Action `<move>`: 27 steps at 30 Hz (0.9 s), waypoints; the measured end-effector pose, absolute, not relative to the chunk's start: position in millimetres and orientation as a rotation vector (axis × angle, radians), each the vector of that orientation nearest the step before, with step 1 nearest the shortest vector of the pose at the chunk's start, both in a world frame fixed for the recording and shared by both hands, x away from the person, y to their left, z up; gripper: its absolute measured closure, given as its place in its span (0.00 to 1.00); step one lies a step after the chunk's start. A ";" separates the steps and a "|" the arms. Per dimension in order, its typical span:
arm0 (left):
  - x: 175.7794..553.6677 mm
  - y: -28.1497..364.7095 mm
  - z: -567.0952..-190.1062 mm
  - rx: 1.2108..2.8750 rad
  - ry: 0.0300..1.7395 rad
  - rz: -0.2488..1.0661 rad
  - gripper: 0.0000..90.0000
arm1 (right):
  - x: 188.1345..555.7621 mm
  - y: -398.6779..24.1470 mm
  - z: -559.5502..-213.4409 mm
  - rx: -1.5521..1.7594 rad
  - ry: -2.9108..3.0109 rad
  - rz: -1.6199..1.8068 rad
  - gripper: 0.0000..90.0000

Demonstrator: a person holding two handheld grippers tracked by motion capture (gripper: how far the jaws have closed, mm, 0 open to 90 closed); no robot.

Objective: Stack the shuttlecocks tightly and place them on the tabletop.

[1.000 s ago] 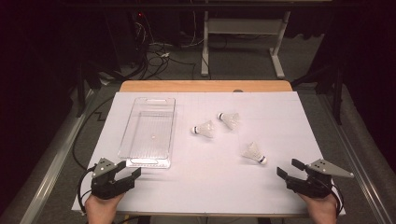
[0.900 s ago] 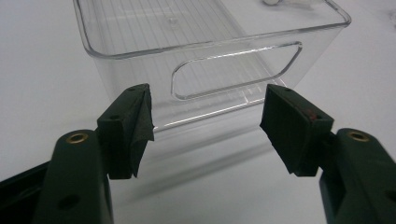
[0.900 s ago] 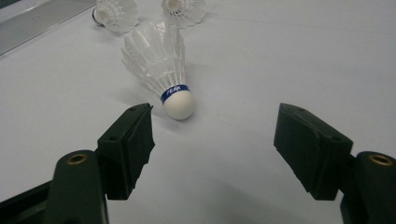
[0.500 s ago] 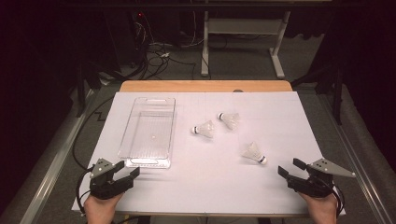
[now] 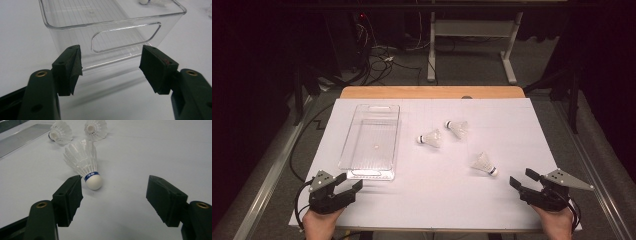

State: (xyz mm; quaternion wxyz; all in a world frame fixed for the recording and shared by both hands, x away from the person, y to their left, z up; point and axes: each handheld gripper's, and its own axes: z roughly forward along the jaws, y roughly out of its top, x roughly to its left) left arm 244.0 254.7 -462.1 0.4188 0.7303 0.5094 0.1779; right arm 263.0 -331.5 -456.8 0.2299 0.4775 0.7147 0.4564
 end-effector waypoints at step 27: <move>243.5 253.9 -462.3 1.824 1.262 0.446 0.38 | 271.4 -309.3 -442.1 1.271 1.978 1.338 0.31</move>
